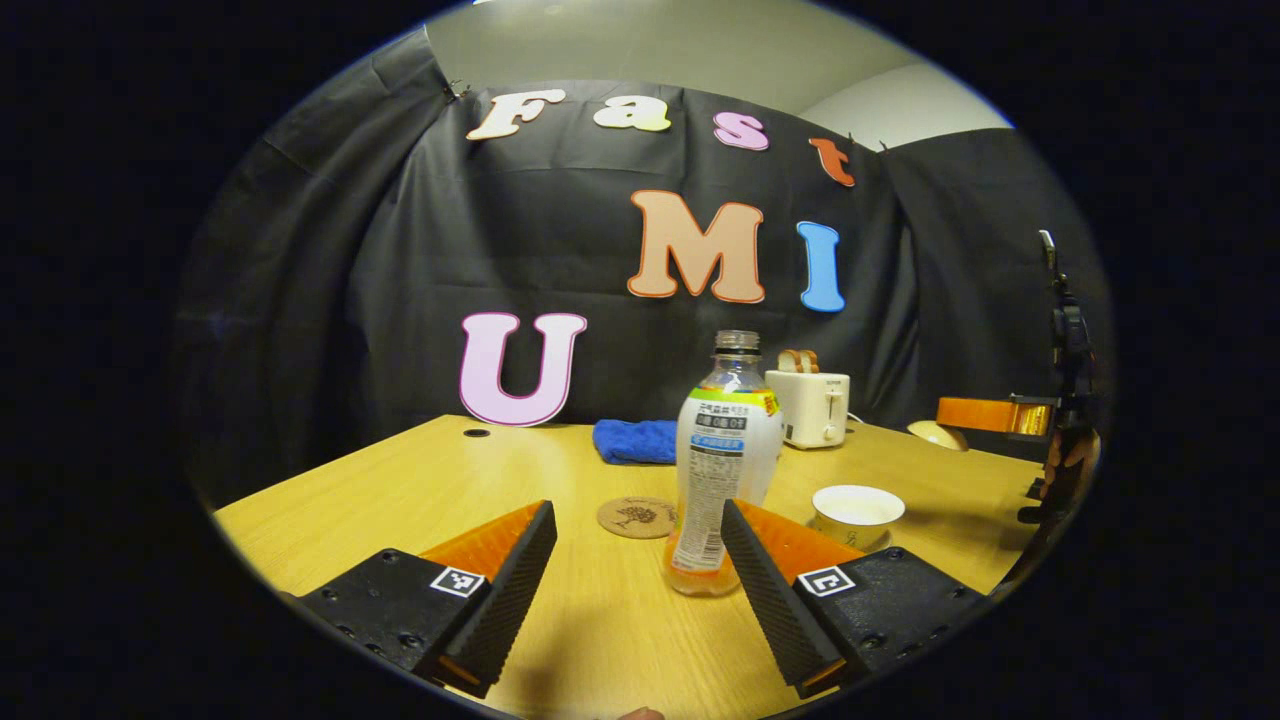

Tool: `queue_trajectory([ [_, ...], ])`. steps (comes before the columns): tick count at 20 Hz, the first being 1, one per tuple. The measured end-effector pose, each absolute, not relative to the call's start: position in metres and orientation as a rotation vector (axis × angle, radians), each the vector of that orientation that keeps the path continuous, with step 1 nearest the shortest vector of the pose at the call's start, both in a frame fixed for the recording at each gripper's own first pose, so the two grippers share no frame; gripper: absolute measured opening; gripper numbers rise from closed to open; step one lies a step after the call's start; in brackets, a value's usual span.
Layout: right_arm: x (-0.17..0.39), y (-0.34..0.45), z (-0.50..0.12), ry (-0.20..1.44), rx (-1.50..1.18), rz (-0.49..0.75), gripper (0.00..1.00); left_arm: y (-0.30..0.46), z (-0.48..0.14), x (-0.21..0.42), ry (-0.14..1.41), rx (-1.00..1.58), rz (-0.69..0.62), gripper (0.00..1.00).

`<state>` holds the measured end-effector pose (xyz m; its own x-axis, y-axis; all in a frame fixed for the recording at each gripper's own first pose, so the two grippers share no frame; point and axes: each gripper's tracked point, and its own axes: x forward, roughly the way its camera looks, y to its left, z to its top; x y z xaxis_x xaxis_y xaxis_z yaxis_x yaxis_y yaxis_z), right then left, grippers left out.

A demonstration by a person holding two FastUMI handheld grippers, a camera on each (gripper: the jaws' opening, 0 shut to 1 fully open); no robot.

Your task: Open the teacup lid with one hand, grasp the water bottle and pour water into the teacup with the other hand; after pouring, place the water bottle on the coaster and then close the teacup lid.

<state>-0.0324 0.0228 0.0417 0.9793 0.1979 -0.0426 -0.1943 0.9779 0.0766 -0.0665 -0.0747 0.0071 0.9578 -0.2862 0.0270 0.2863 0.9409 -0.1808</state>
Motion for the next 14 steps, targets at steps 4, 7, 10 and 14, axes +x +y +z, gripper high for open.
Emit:
queue_trajectory([
  [4,-0.034,0.02,0.043,0.05,0.077,0.197,0.28,-0.102,0.01,-0.068,0.003,-0.163,-0.364,0.97],
  [7,-0.034,0.015,0.046,0.045,0.085,0.189,0.28,-0.118,0.008,-0.065,0.011,-0.133,-0.392,0.98],
  [10,-0.035,0.01,0.051,0.034,0.097,0.184,0.28,-0.127,0.008,-0.058,0.022,-0.138,-0.401,0.98],
  [14,-0.036,0.005,0.057,0.021,0.101,0.175,0.28,-0.132,0.004,-0.042,0.054,-0.148,-0.384,0.95],
])
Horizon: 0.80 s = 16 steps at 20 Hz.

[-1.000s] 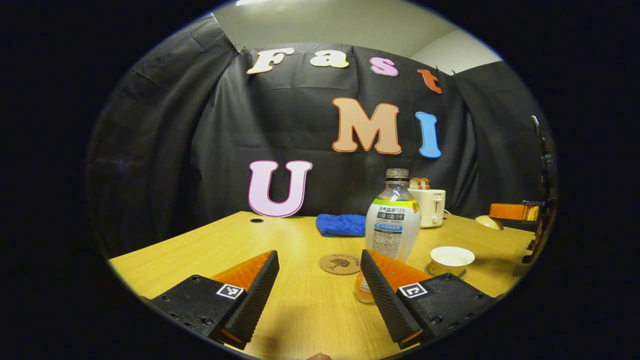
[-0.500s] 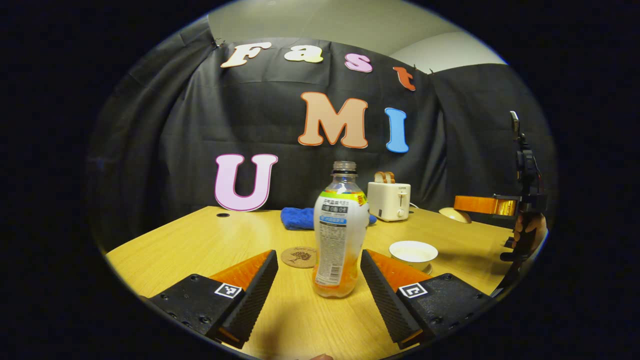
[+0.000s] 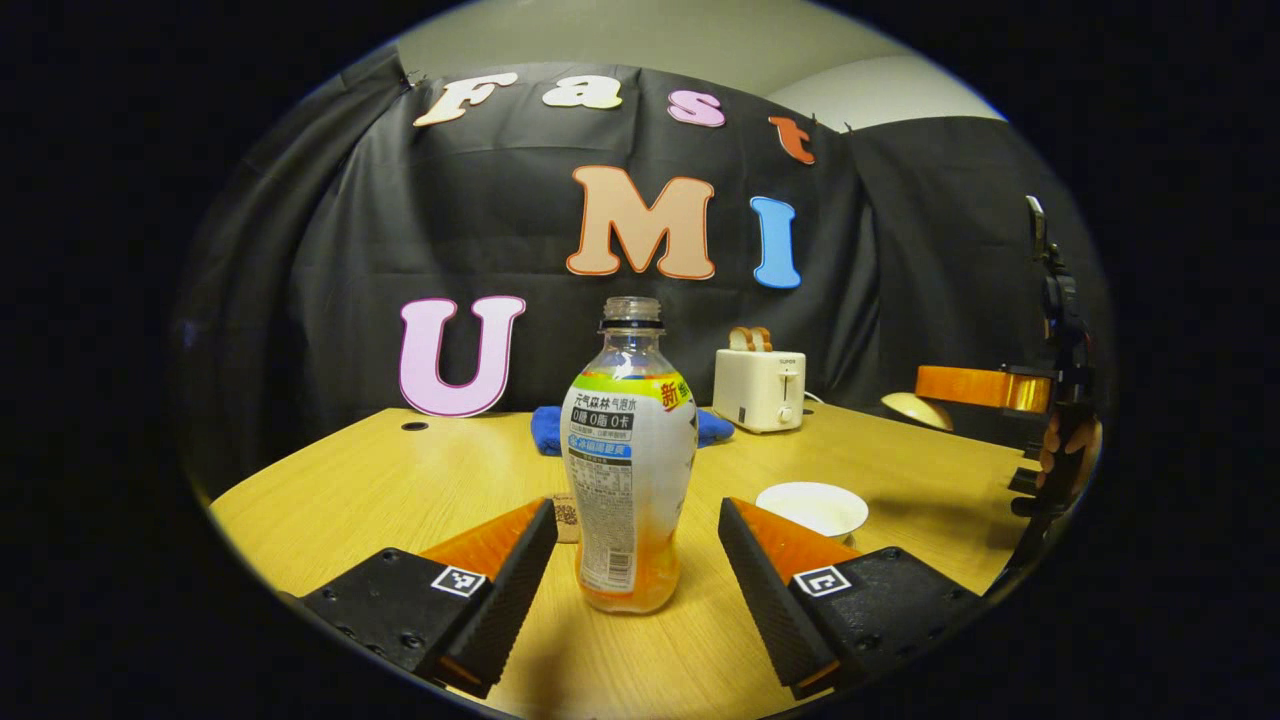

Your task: Open the teacup lid with one hand, grasp the water bottle and pour water into the teacup with the other hand; after pouring, place the water bottle on the coaster and then close the teacup lid.

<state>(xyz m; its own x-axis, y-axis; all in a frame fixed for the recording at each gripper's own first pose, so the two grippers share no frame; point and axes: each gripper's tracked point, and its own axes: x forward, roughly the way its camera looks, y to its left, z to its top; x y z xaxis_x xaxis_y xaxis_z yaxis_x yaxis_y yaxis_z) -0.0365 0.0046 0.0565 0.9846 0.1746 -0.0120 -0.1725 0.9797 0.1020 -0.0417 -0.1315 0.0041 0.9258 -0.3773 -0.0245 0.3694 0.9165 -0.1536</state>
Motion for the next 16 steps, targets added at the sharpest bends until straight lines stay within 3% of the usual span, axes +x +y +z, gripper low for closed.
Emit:
queue_trajectory([
  [3,-0.038,0.001,0.06,0.015,0.109,0.169,0.29,-0.131,-0.001,-0.03,0.09,-0.149,-0.357,0.92],
  [13,-0.037,-0.001,0.061,0.013,0.113,0.17,0.28,-0.135,-0.001,-0.016,0.083,-0.115,-0.331,0.65],
  [16,-0.039,0.001,0.061,0.014,0.111,0.175,0.28,-0.135,-0.001,-0.015,0.089,-0.099,-0.325,0.62],
])
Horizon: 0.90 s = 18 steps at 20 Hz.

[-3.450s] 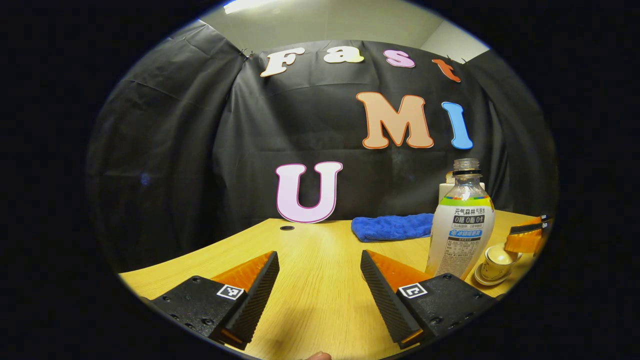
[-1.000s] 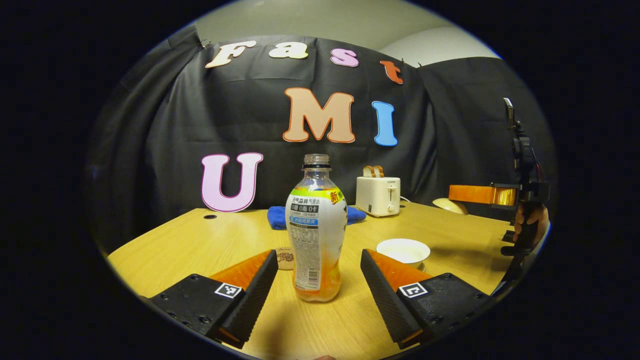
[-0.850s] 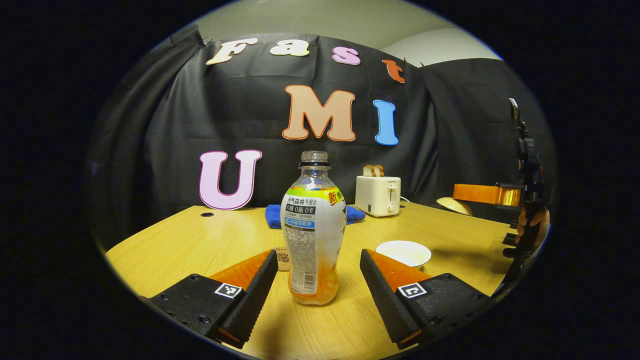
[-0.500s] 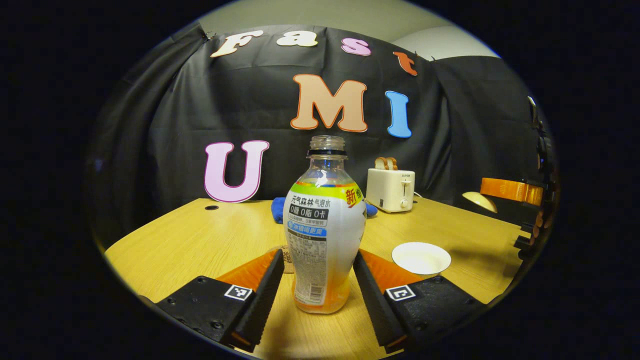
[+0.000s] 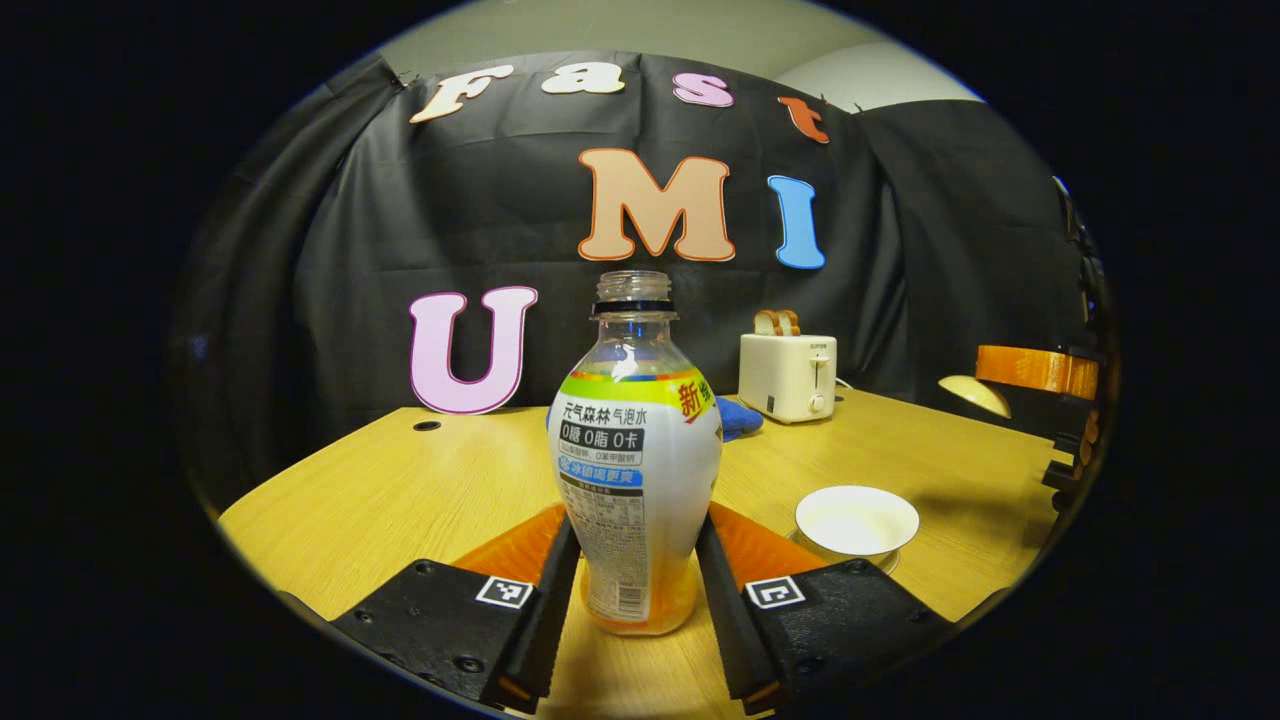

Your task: Open the teacup lid with one hand, grasp the water bottle and pour water into the teacup with the other hand; after pouring, place the water bottle on the coaster and then close the teacup lid.

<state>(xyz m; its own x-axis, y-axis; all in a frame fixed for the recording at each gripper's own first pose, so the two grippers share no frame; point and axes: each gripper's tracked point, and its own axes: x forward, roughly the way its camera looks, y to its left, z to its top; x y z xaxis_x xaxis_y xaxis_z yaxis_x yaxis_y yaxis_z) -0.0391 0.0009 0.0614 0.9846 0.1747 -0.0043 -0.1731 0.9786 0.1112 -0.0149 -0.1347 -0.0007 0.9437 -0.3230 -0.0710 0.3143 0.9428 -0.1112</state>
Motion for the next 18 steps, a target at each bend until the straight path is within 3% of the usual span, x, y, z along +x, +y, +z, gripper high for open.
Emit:
queue_trajectory([
  [18,-0.044,-0.024,0.077,-0.015,0.125,0.135,0.28,-0.137,0.01,-0.01,0.041,0.311,-0.287,0.62],
])
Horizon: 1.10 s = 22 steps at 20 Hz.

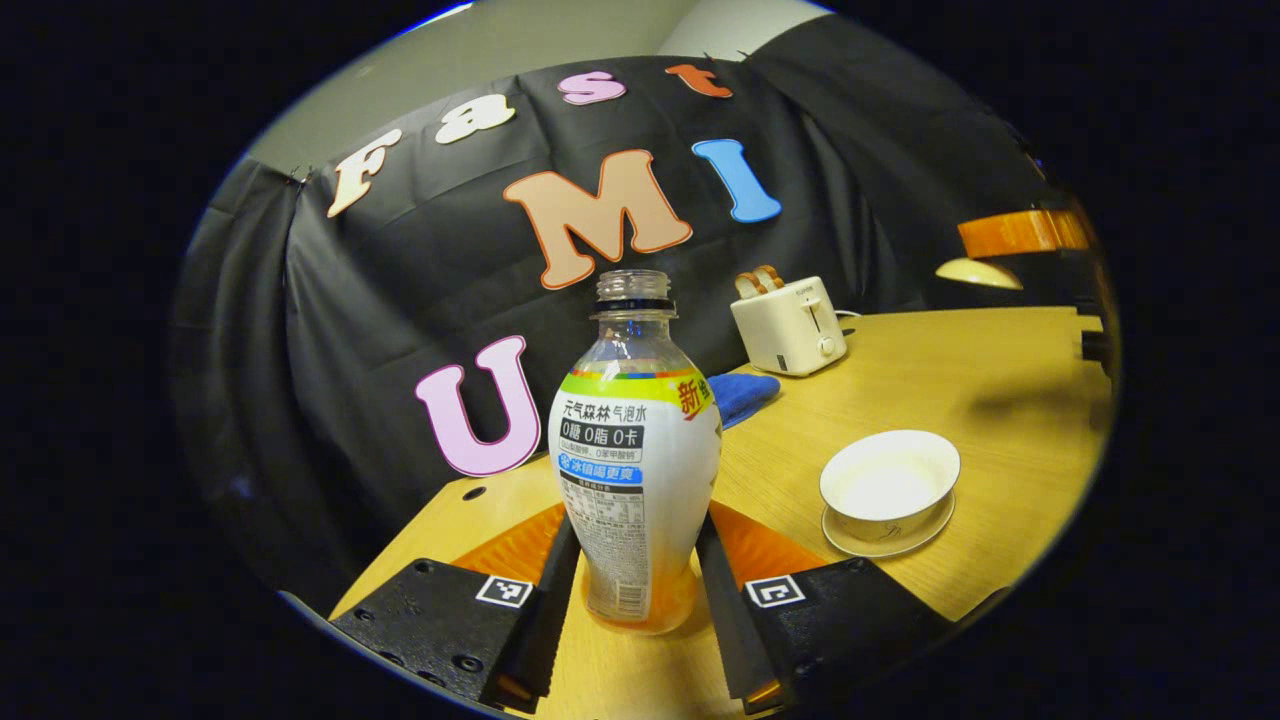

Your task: Open the teacup lid with one hand, grasp the water bottle and pour water into the teacup with the other hand; after pouring, place the water bottle on the coaster and then close the teacup lid.

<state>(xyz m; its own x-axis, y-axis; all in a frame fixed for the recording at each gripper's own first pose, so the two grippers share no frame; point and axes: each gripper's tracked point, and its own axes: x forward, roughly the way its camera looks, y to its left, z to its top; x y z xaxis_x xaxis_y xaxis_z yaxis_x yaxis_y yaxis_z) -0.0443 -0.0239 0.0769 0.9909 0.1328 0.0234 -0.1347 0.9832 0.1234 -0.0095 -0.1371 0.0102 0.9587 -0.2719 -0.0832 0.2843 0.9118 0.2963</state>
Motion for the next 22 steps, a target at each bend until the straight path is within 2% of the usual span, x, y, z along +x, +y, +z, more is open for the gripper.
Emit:
queue_trajectory([
  [17,-0.043,-0.018,0.072,-0.006,0.104,0.141,0.29,-0.133,0.004,-0.003,-0.013,0.84,-0.234,0.59],
  [19,-0.043,-0.02,0.072,-0.004,0.107,0.139,0.27,-0.133,0.005,-0.004,-0.022,0.899,-0.241,0.58],
  [22,-0.043,-0.02,0.073,-0.008,0.111,0.14,0.29,-0.14,-0.001,-0.003,-0.015,0.969,-0.269,0.59],
])
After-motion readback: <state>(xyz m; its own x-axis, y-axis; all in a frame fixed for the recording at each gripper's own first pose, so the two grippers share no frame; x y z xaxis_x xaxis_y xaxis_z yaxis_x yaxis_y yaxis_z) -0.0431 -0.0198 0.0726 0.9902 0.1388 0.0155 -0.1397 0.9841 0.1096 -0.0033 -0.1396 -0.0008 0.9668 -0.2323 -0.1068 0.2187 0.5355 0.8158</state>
